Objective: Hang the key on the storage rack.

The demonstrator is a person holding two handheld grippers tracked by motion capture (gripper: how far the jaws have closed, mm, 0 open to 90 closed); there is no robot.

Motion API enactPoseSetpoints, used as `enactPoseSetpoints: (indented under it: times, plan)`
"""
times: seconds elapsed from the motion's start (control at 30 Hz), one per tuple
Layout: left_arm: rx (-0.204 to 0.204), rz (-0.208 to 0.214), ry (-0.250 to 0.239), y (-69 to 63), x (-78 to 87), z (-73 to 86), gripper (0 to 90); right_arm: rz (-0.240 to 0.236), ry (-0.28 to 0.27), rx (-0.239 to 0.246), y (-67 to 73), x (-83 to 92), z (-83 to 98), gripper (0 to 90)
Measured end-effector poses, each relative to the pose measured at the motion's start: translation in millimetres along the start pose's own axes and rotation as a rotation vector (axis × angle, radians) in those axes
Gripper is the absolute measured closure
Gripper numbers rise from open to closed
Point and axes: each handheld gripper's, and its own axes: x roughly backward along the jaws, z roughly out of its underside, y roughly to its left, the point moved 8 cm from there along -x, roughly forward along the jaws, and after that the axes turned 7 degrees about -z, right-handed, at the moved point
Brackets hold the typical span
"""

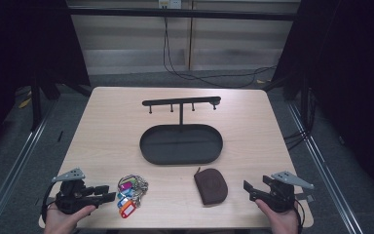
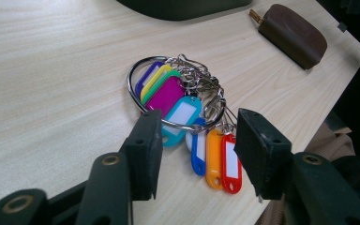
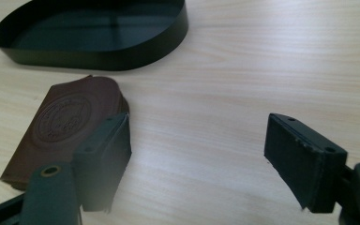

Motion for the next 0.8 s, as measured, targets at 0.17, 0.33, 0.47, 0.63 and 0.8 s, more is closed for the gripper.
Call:
enactPoseSetpoints:
  times: [0.17,0.33,0.47,0.63,0.8]
  plan:
    - [0.042,0.030,-0.014,2.4,1.6,-1.0,46.2,-0.057,0.021,-0.032,0.7,-2.6,1.2,22.5]
    - [0.011,0.006,0.010,3.0,1.3,0.4,50.2,-0.081,0.022,-0.045,0.1,-1.2,1.6,25.1]
    - [0.001,0.009,0.015,0.2,1.5,-0.2,64.8,-0.094,0.035,-0.030,2.7,-2.2,2.7,25.1]
    - [-0.007,0.026,0.039,-5.7,3.2,-0.9,64.6,-0.098,0.037,-0.025,3.9,-2.2,2.8,25.0]
    - [0.006,0.019,0.053,-10.1,4.2,-6.0,61.3,-0.106,0.042,-0.031,5.1,-2.8,3.7,21.7]
